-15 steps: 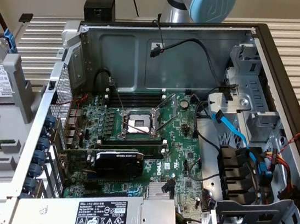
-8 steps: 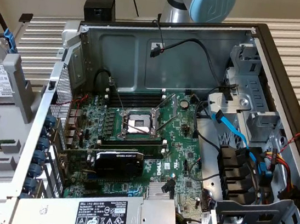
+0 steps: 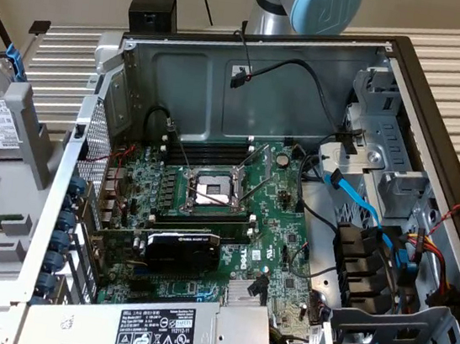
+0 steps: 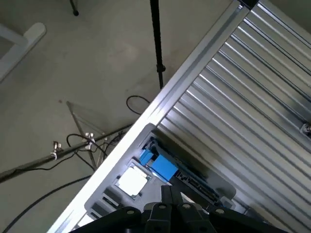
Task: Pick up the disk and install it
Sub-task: 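Pick up the disk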
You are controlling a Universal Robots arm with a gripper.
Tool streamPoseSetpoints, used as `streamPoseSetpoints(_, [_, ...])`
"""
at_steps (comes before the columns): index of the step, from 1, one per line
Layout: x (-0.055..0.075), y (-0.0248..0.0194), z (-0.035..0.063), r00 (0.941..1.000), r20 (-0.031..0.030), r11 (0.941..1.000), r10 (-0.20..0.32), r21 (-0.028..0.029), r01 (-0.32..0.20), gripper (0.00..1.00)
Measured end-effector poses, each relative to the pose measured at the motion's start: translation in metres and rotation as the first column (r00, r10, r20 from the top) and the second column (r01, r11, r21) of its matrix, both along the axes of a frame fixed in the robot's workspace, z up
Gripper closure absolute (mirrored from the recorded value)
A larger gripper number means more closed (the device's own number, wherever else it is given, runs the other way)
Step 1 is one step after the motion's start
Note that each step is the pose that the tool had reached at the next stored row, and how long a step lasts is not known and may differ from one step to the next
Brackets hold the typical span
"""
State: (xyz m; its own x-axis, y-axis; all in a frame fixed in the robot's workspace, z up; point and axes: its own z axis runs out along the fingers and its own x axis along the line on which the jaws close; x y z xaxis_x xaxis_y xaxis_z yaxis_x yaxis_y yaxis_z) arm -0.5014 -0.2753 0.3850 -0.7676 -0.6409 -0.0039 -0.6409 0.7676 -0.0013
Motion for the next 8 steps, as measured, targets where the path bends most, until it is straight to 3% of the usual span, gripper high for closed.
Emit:
streamPoseSetpoints(4, [0.0000,0.0000,-0.0002,0.9973,0.0001,0.9973,0.074,0.0000,-0.074,0.89])
streamPoseSetpoints(8, [0.0000,0.0000,-0.0002,0.9894,0.0001,0.9894,0.145,0.0000,-0.145,0.89])
